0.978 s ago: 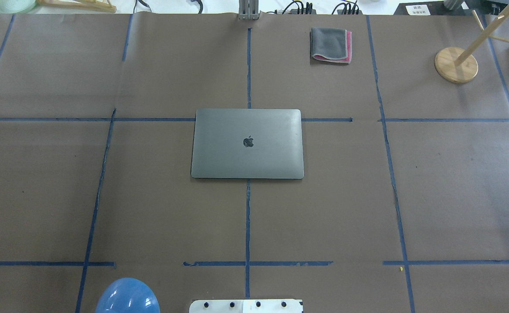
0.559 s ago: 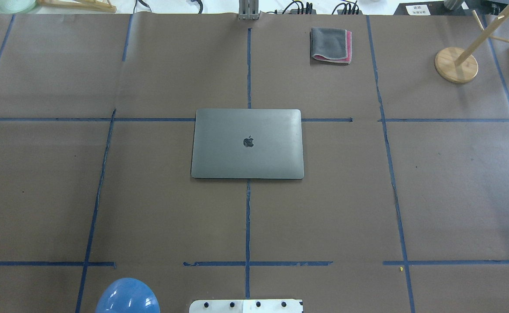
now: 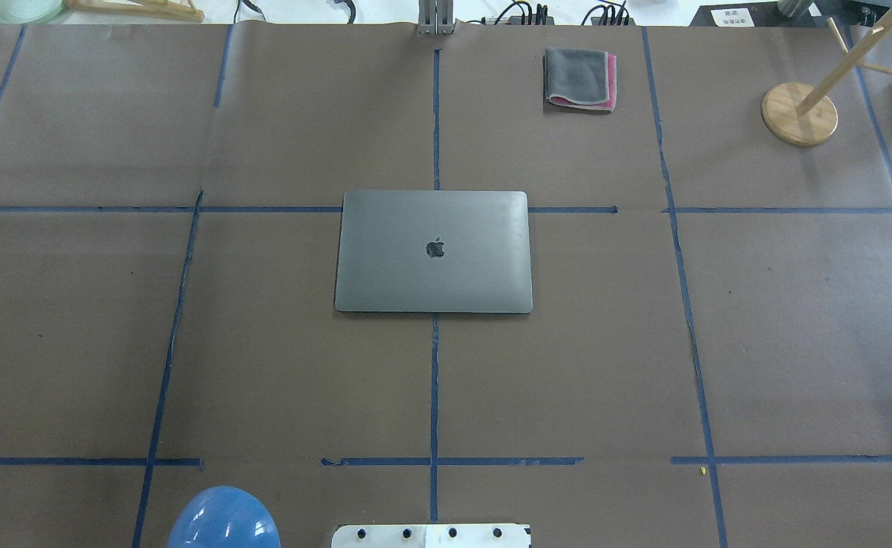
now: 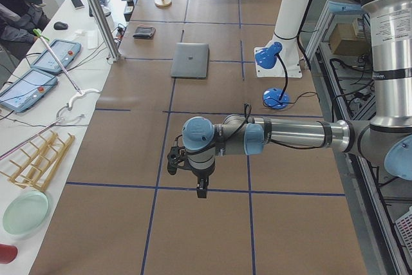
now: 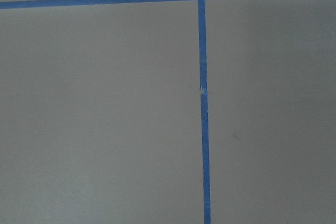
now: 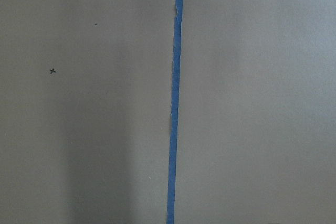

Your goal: Close laptop

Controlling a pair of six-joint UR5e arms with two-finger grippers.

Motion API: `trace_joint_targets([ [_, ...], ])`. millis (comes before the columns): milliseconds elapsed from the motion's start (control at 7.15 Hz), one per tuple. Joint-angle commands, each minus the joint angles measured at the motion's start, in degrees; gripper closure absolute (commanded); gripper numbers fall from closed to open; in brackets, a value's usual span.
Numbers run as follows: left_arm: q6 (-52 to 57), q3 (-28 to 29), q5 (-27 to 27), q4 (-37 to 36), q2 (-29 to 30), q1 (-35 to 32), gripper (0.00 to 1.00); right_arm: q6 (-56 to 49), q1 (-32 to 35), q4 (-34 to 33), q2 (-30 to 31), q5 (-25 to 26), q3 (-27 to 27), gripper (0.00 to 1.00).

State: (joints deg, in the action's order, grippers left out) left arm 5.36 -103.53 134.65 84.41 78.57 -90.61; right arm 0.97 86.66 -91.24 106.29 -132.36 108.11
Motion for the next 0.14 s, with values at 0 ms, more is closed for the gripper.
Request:
trace_joint_targets([
  [0, 0.0, -0.1, 0.0, 0.1, 0.1, 0.2, 0.01, 0.0, 0.0, 0.0, 0.1, -0.1, 0.0, 0.0],
])
